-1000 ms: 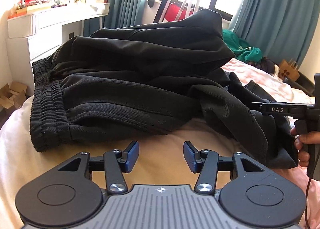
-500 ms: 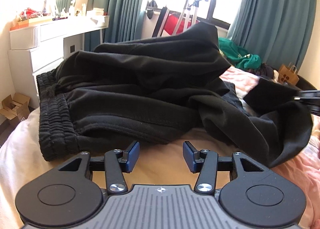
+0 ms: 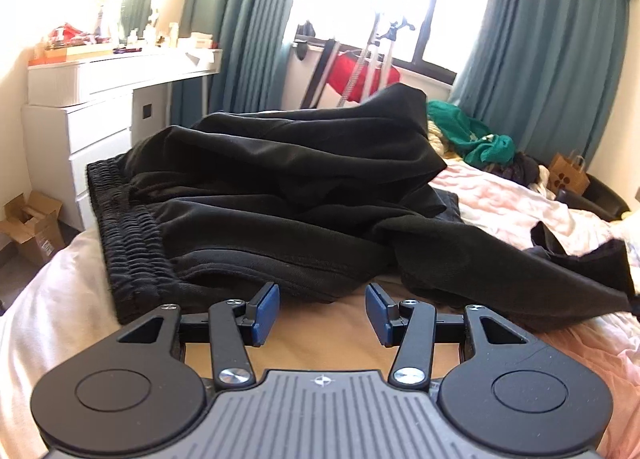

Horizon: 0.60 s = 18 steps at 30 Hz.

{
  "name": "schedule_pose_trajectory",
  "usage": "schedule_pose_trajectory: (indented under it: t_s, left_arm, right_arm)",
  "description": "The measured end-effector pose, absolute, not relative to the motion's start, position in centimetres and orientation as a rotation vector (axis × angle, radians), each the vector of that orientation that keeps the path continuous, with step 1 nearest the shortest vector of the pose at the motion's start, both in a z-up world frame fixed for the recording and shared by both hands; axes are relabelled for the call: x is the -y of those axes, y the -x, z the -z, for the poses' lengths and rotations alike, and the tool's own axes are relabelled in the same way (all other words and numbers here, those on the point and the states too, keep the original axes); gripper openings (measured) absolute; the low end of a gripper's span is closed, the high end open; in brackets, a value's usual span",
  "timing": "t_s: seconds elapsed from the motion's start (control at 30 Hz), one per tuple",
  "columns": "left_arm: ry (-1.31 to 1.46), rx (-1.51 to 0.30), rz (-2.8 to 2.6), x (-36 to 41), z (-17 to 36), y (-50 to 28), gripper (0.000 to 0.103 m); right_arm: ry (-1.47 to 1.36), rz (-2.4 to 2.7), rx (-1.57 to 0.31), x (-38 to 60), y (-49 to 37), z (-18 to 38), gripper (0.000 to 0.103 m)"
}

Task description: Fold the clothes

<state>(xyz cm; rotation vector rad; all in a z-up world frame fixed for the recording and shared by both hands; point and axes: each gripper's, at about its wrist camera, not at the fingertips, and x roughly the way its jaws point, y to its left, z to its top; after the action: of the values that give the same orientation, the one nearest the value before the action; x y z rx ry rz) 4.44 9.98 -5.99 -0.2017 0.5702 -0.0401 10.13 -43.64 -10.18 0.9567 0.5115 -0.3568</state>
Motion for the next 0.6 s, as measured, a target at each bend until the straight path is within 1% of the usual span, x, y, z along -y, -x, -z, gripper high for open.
schedule_pose_trajectory:
  t_s: [0.13, 0.27, 0.33, 0.4, 0.43, 0.47, 0.5, 0.6]
  left_arm:
    - [0.247, -0.575, 0.025, -10.8, 5.6, -4.2, 0.051]
    - [0.271, -0.583, 0.022, -11.2, 5.5, -4.3, 0.051]
    - [0.285, -0.598, 0.026, -11.4, 5.7, -4.5, 0.051]
    - [0.301, -0.615, 0.030, -11.6, 5.9, -4.6, 0.051]
    - [0.307, -0.622, 0.030, -11.6, 6.0, -4.7, 0.051]
    - [0.310, -0.628, 0.029, -11.7, 6.1, -4.8, 0.051]
    - [0.314, -0.634, 0.026, -11.7, 6.1, -4.9, 0.051]
    - [0.325, -0.650, 0.020, -11.9, 6.4, -5.2, 0.051]
  right_arm:
    - [-0.932, 0.371, -0.530, 43.5, -9.5, 9.9, 0.014]
    - [-0.852, 0.329, -0.510, 42.7, -9.8, 9.0, 0.017]
    - [-0.747, 0.302, -0.523, 41.8, -10.8, 8.4, 0.026]
    - [-0.633, 0.282, -0.542, 40.7, -12.0, 8.0, 0.044]
    - [-0.576, 0.278, -0.559, 40.1, -12.6, 7.9, 0.050]
    - [-0.522, 0.275, -0.576, 39.5, -13.1, 7.9, 0.060]
    - [-0.458, 0.276, -0.592, 38.9, -13.6, 7.9, 0.063]
    - [-0.221, 0.289, -0.631, 36.8, -14.7, 8.0, 0.063]
